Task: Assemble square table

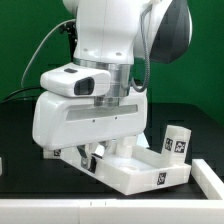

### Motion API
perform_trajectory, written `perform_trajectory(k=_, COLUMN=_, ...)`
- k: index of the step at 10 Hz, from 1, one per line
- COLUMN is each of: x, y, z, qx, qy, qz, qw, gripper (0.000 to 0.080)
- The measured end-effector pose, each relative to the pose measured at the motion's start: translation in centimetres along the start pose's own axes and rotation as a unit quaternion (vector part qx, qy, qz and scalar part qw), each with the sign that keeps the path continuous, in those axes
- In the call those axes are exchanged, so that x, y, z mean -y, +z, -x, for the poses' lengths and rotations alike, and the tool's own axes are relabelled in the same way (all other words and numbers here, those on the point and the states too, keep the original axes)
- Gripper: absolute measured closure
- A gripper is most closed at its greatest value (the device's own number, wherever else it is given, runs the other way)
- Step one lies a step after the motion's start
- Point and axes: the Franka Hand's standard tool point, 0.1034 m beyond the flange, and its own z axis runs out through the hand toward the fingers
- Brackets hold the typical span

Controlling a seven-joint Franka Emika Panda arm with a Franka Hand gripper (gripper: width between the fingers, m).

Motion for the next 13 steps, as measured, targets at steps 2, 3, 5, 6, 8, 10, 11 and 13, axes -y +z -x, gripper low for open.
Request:
perform_trajectory(k=2, x=0.1, y=-1.4, z=-2.4, qx=-0.002, qy=-0.124, qz=0.017, qw=0.992, gripper=0.0745)
perform_trajectory(k=3, x=0.1, y=-2.1, z=-4.0, qx=-0.005, qy=-0.213, qz=0.026, qw=0.977, gripper=0.0745)
perform_trajectory(k=5, x=0.0, y=-1.8, z=-4.0, qx=0.001, qy=-0.274, qz=0.028, qw=0.961, gripper=0.0745)
perform_trajectory(k=6, x=-0.2, y=-1.7, z=-3.7, qx=0.005, qy=-0.279, qz=0.028, qw=0.96, gripper=0.0745)
perform_trajectory(k=8, x=-0.1, y=-1.7, z=-3.9, qx=0.005, qy=-0.275, qz=0.028, qw=0.961, gripper=0.0745)
perform_trajectory(k=10, x=0.5, y=-2.8, z=-6.6, qx=-0.011, qy=-0.345, qz=0.036, qw=0.938, gripper=0.0745)
perform_trajectory(k=11, x=0.7, y=-2.9, z=-7.3, qx=-0.016, qy=-0.382, qz=0.037, qw=0.923, gripper=0.0745)
perform_trajectory(k=13, x=0.6, y=-2.6, z=-6.9, qx=-0.014, qy=-0.372, qz=0.034, qw=0.928, gripper=0.0745)
